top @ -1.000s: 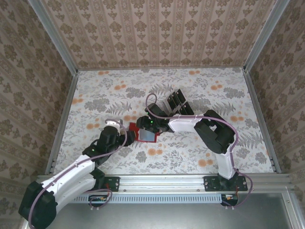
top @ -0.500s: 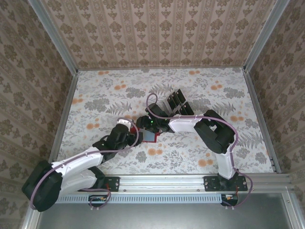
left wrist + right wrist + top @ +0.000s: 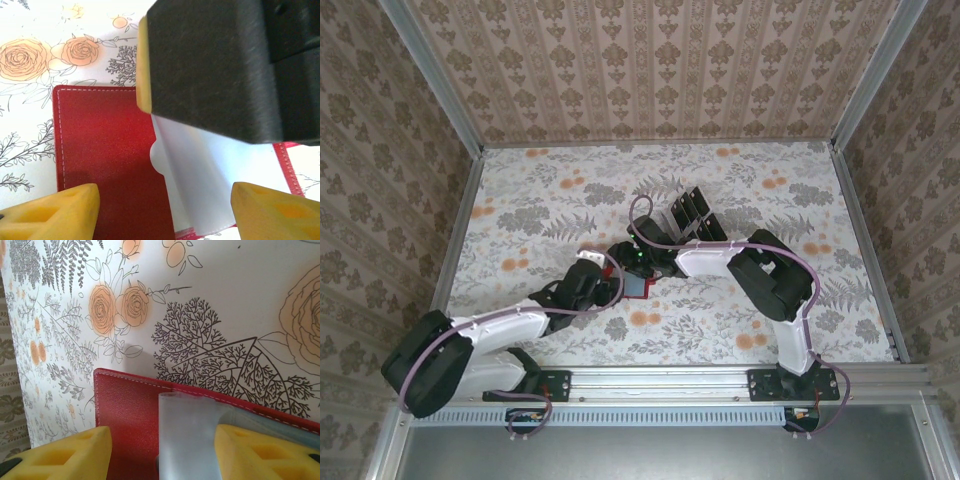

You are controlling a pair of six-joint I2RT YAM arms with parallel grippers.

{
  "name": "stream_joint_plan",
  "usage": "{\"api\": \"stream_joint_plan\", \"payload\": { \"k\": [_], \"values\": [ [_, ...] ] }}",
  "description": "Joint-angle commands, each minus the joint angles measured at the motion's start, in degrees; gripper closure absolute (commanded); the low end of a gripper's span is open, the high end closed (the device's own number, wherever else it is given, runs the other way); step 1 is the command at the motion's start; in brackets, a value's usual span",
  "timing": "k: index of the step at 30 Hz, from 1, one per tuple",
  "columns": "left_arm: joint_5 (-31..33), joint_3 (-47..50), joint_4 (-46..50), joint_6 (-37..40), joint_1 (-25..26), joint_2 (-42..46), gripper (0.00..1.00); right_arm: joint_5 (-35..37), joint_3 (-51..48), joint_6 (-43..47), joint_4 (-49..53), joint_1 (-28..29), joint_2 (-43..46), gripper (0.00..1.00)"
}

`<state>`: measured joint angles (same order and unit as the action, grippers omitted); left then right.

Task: Put the credit cards into the card holder
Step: Flip over the card slot on the card holder.

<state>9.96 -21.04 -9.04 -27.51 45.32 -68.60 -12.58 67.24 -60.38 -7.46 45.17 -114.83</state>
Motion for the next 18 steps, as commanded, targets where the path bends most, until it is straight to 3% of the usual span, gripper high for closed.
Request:
{"api": "stream_joint_plan", "payload": {
  "k": [1,18],
  "values": [
    [3.1,-0.9,-1.5,0.9,0.4,-1.6,0.29,-1.6,-1.8,-1.0,0.9,-0.1,-1.6,0.42],
    [7.2,2.6,-2.8,-4.9,0.4,-3.6,0.29,-1.7,-2.2,1.5,2.2,-0.9,4.2,0.41]
  ]
}}
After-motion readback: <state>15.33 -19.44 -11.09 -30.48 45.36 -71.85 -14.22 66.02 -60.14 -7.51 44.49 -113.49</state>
